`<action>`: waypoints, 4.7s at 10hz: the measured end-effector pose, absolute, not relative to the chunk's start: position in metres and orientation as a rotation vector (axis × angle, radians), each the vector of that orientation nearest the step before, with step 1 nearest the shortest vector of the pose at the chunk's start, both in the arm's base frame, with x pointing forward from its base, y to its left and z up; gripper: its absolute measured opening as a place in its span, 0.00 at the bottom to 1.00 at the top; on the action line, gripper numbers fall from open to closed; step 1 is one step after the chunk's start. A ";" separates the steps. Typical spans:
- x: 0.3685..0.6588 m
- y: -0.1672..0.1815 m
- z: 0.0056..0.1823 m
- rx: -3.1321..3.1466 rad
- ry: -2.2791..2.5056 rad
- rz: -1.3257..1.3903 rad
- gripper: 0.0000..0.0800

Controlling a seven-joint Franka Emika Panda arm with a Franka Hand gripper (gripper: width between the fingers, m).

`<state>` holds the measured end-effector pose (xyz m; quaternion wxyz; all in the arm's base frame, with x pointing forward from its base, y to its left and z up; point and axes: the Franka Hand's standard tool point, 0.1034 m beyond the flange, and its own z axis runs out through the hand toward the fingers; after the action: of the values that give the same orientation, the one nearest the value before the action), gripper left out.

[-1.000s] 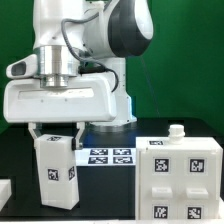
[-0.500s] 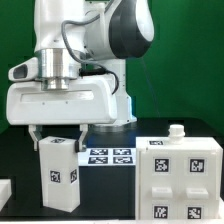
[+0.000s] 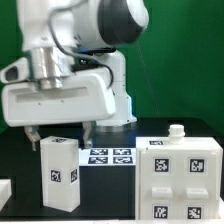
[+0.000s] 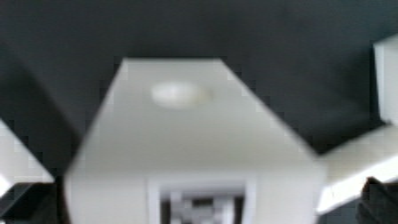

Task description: Assemble cabinet

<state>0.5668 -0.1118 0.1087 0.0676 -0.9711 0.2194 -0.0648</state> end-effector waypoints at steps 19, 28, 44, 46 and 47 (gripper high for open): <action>0.546 -0.125 0.065 -2.396 0.791 1.248 1.00; 0.532 -0.128 0.050 -2.281 0.971 1.379 0.69; 0.588 0.016 0.187 -3.014 0.641 -0.249 0.69; 0.600 0.031 0.187 -2.980 0.632 -0.488 0.69; 0.605 0.052 0.186 -2.995 0.550 -0.587 0.69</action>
Offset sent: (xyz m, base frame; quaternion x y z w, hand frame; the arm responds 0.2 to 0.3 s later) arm 0.0102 -0.0142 -0.0145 -0.0091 -0.2520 0.0347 0.9671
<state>0.6052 0.0521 0.1856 0.0204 -0.9656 0.1772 -0.1893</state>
